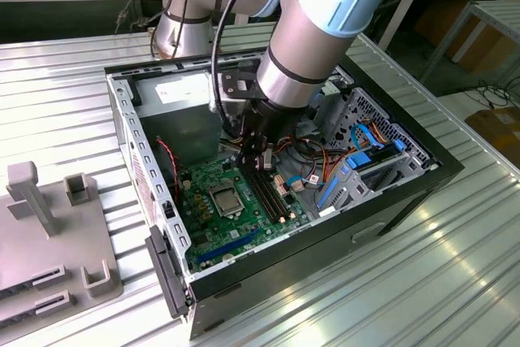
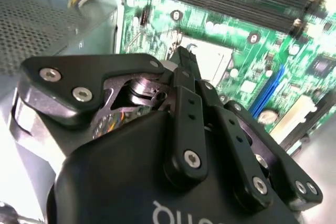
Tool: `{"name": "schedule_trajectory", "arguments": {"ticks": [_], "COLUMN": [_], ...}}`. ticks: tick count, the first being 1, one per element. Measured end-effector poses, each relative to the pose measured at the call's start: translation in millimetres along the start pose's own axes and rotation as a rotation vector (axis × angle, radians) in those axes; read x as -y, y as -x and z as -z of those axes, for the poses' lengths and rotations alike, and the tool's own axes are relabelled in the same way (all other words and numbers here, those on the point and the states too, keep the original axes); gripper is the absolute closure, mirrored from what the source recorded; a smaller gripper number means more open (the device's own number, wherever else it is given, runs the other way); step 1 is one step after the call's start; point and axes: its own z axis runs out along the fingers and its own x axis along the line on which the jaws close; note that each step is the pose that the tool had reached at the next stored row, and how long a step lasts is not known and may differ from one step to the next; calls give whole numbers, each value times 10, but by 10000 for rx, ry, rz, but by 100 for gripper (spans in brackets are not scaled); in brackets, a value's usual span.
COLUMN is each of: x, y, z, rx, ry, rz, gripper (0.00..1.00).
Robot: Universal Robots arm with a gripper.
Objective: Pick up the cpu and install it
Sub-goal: 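Install the first cpu locking lever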
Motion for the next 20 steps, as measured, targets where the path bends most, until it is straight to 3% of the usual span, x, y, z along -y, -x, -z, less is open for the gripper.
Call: {"name": "schedule_trajectory", "arguments": {"ticks": [4,6,8,9,10,11,13,14,20], "x": [26,13,44,55,59,60,56,56,38], "y": [73,149,207,222,231,236,248,256,348], "z": [-5,-20,-28,-31,-32,-35,-47,-59,-181], "rx": [8,8,30,88,200,345,717,770,784], "ry": [1,4,15,32,66,107,214,230,234], "rz": [1,1,26,30,38,48,73,78,80], "gripper": [89,89,89,89,89,89,89,89,89]}}
